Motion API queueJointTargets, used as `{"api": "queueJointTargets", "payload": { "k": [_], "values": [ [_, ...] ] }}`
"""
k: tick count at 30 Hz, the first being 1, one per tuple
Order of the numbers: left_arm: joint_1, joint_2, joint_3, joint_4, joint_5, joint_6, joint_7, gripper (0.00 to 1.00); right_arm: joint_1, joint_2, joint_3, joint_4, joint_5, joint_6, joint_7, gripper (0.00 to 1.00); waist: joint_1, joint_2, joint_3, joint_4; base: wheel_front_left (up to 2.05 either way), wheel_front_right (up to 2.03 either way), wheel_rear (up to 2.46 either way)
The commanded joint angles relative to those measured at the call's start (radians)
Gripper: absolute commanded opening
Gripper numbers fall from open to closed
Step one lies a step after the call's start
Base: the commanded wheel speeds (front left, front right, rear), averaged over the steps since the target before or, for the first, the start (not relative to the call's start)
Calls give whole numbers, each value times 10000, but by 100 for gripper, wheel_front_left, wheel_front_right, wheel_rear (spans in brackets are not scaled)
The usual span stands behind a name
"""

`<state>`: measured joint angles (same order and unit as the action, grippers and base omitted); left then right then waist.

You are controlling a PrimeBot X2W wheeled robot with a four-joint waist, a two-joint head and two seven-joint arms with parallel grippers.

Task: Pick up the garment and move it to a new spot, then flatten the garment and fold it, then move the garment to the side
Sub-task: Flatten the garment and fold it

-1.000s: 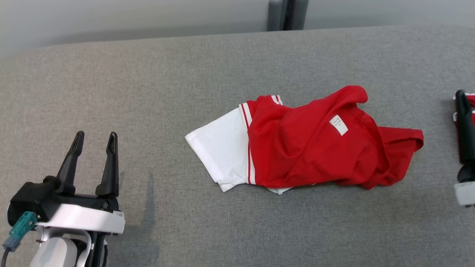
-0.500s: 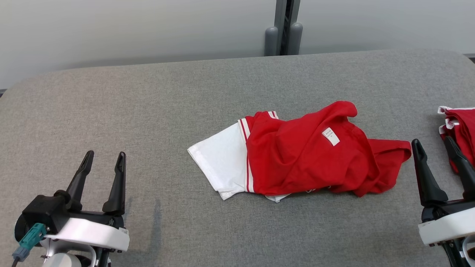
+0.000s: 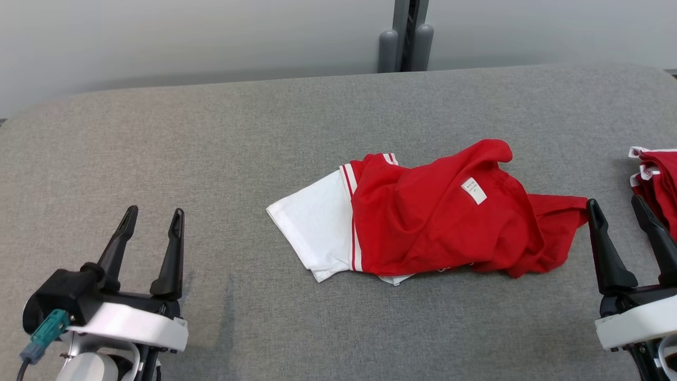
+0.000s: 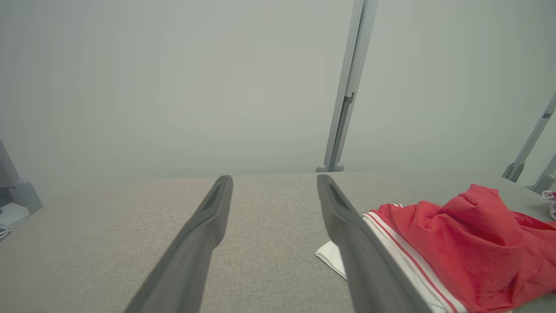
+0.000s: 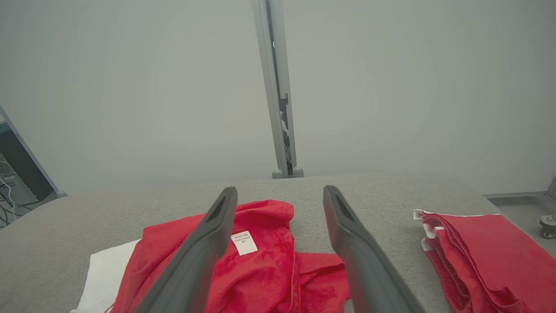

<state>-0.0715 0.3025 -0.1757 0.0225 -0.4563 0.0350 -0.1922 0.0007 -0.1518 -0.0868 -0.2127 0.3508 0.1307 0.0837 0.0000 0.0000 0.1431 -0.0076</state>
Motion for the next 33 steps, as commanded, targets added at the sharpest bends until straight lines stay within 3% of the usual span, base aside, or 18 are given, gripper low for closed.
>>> {"api": "queueJointTargets", "payload": {
  "k": [1, 10, 19, 33],
  "values": [
    [-338, 107, -86, -54, 151, -67, 75, 100, -124, -10, 9, -33, -71, 1, 32, 100, 0, 0, 132, -68, 0, 0, 0],
    [-1944, 128, -946, 432, 238, -683, 1229, 100, -580, 34, 343, 59, -12, 1, -61, 100, 0, 0, 968, -660, 0, 0, 0],
    [-3089, -38, -1388, 2297, -544, -1093, 3141, 100, -1026, 129, 749, 420, 74, 1, -358, 100, 0, 0, 1842, -1391, 0, 0, 0],
    [-3618, 112, -1368, 3774, -995, -1222, 3619, 100, -1324, 28, 883, 920, 198, 1, -563, 100, 0, 0, 2157, -1705, 0, 0, 0]
  ]
}}
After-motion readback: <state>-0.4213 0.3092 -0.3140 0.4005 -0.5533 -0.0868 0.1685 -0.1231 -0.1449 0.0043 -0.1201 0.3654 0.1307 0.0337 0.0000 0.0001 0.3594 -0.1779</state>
